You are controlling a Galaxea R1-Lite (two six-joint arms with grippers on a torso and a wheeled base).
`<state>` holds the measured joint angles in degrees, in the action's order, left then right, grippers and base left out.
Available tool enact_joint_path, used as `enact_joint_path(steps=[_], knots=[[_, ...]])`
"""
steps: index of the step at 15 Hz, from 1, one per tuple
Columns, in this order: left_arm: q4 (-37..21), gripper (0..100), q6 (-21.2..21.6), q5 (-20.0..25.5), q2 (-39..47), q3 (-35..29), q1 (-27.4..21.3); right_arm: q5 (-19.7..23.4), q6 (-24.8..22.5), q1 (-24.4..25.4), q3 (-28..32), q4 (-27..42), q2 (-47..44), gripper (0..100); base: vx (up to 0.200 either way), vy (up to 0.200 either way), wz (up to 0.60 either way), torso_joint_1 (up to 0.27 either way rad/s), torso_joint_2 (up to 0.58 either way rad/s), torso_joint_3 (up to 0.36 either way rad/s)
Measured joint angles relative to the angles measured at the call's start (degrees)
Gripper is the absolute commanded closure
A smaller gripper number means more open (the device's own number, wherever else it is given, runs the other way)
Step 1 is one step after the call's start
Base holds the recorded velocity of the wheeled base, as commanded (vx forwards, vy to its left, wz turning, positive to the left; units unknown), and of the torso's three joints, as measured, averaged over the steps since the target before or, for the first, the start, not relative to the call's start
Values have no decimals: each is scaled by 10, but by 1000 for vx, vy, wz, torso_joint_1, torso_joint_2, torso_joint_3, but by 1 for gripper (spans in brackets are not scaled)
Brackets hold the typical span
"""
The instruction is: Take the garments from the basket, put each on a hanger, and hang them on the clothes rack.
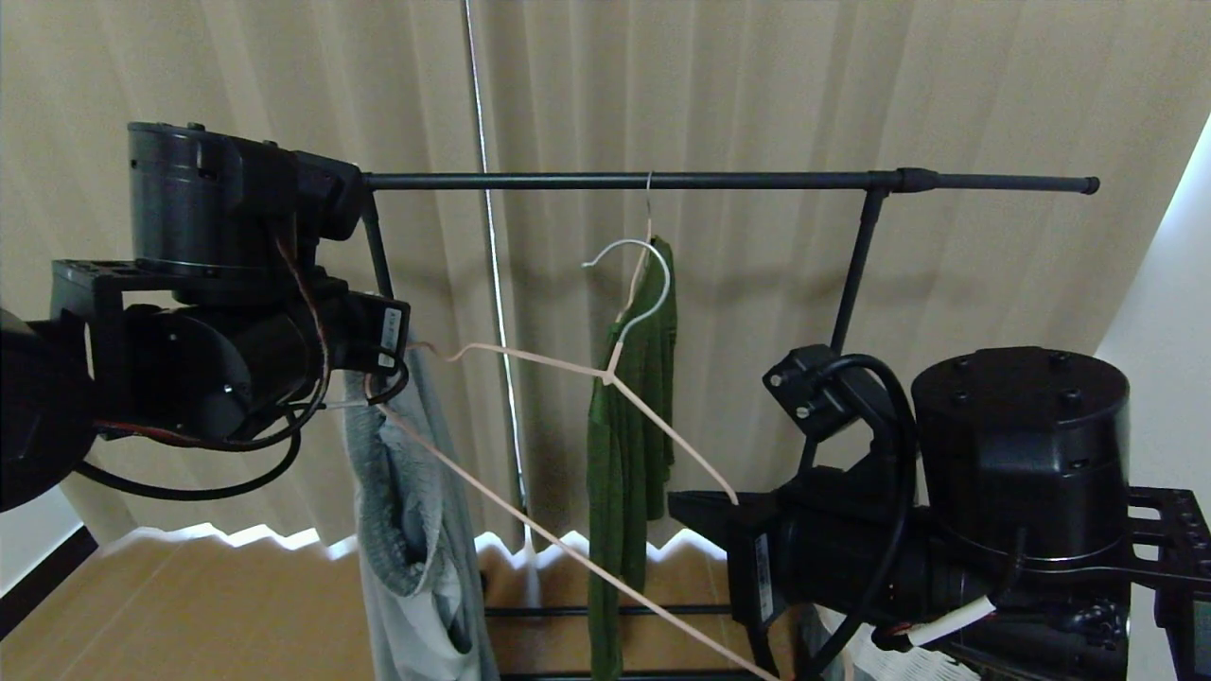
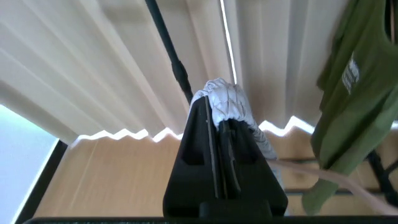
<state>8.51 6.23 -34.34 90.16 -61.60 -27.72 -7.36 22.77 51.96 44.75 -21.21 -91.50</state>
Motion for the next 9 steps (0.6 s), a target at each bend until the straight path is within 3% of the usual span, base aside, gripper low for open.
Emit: enact_joint_path(steps=[2,9], knots=[[-1,100,0,0,-4,2,-2,-26,0,-7,7,-1,-8,100,0,0,0,0,0,0],[-10,100,24,-24,-7,3,0,-57,0,-54,22,0,-31,100,0,0,0,0,0,0]])
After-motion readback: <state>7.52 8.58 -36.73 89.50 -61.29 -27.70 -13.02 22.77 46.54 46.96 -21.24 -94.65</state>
